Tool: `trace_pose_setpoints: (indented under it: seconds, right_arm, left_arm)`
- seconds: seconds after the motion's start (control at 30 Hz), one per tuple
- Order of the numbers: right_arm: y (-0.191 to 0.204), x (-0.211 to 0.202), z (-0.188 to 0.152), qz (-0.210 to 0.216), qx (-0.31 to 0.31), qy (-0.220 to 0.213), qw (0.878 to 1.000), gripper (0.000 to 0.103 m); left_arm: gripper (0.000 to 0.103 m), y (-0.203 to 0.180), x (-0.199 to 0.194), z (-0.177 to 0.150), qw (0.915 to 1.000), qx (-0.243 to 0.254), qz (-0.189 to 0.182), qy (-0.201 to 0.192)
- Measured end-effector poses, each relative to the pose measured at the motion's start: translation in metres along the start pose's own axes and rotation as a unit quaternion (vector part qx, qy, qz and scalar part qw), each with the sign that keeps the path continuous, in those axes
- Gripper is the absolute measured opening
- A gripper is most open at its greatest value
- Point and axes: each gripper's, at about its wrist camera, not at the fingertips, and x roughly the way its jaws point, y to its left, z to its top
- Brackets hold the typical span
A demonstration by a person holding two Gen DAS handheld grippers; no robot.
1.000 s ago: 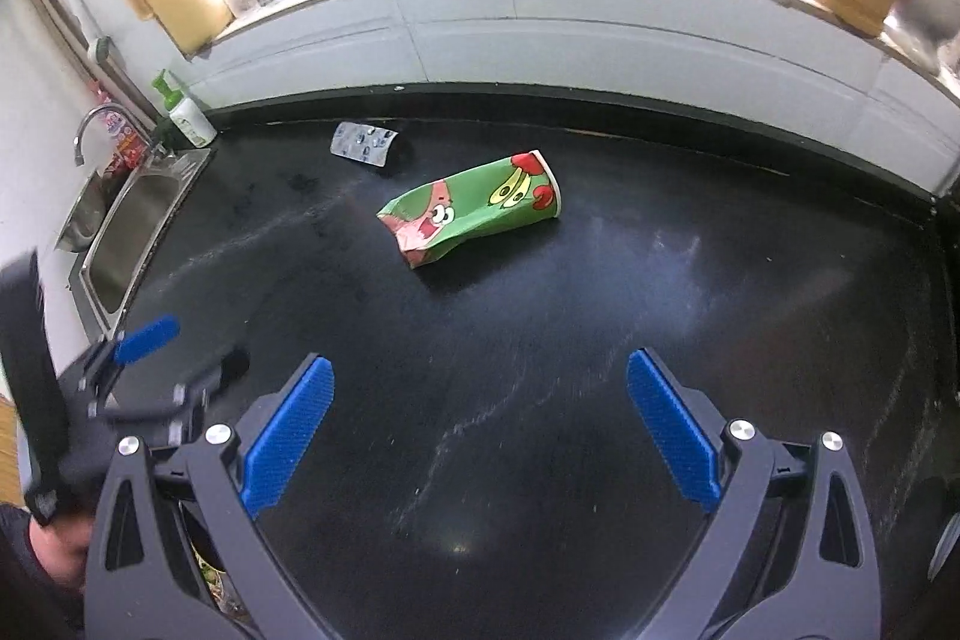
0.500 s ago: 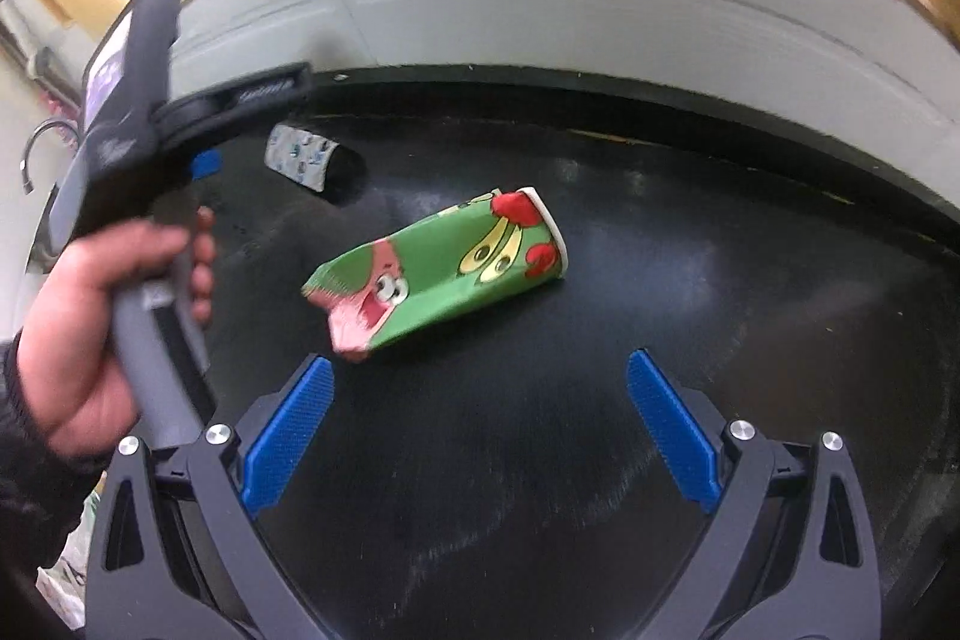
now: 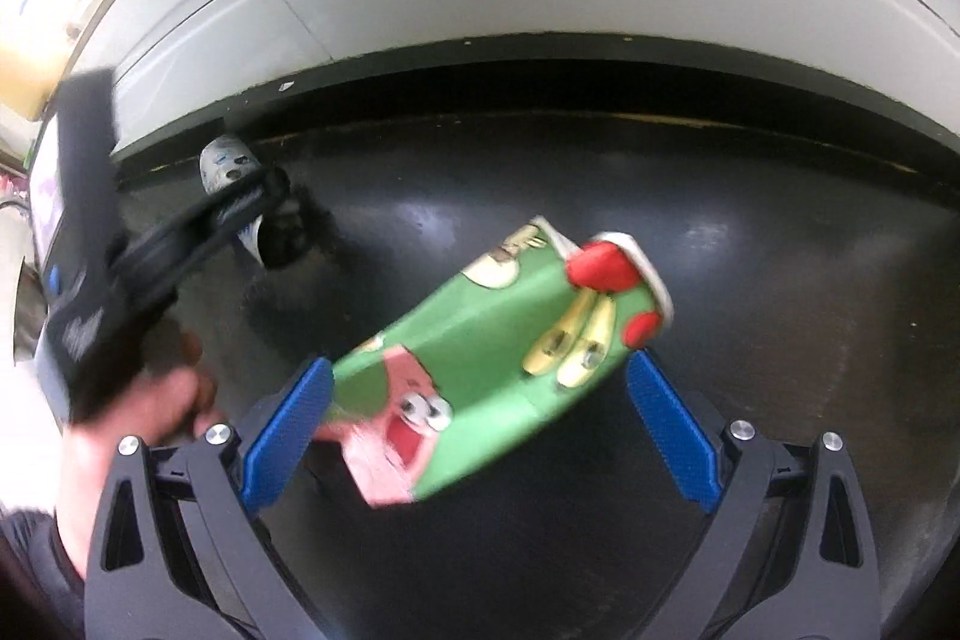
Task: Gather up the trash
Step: 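Grasp the silver blister pack with left tool while right tool grasps green paper cup, then carry blister pack and green paper cup to the black bin and release both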
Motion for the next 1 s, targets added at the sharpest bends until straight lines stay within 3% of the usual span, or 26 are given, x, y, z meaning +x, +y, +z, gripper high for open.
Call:
trace_pose_setpoints:
  seconds: [0.13,0.17,0.2,0.23,0.27,0.5,0.83,1.0]
  right_arm:
    - [0.007,0.009,0.0,0.01,0.006,0.008,1.0,0.094]
    - [0.006,0.013,0.0,0.013,0.009,0.014,1.0,0.088]
    - [0.006,0.018,0.0,0.023,0.019,0.027,0.999,0.069]
    - [0.004,0.025,0.001,0.036,0.034,0.039,0.998,0.065]
    - [0.004,0.025,0.002,0.034,0.033,0.033,0.998,0.053]
    - [0.012,0.014,0.0,0.04,-0.024,0.025,0.999,0.043]
    - [0.029,-0.035,-0.033,0.028,-0.129,-0.014,0.991,0.042]
    - [0.039,-0.064,-0.062,0.035,-0.173,-0.029,0.984,0.042]
  left_arm:
    - [0.039,0.016,-0.008,-0.011,0.9994,0.008,-0.034,-0.002]
    - [0.037,0.021,-0.011,-0.015,0.9989,0.01,-0.047,0.0]
    - [0.034,0.024,-0.013,-0.017,0.9986,0.013,-0.052,0.002]
    - [0.032,0.025,-0.014,-0.019,0.9983,0.018,-0.056,0.004]
    - [0.03,0.028,-0.017,-0.021,0.9978,0.021,-0.062,0.006]
    - [0.024,0.047,-0.038,-0.038,0.9956,0.049,-0.079,0.011]
    - [0.024,0.064,-0.094,-0.072,0.994,0.067,-0.087,-0.002]
    - [0.024,0.065,-0.144,-0.115,0.9924,0.086,-0.087,-0.009]
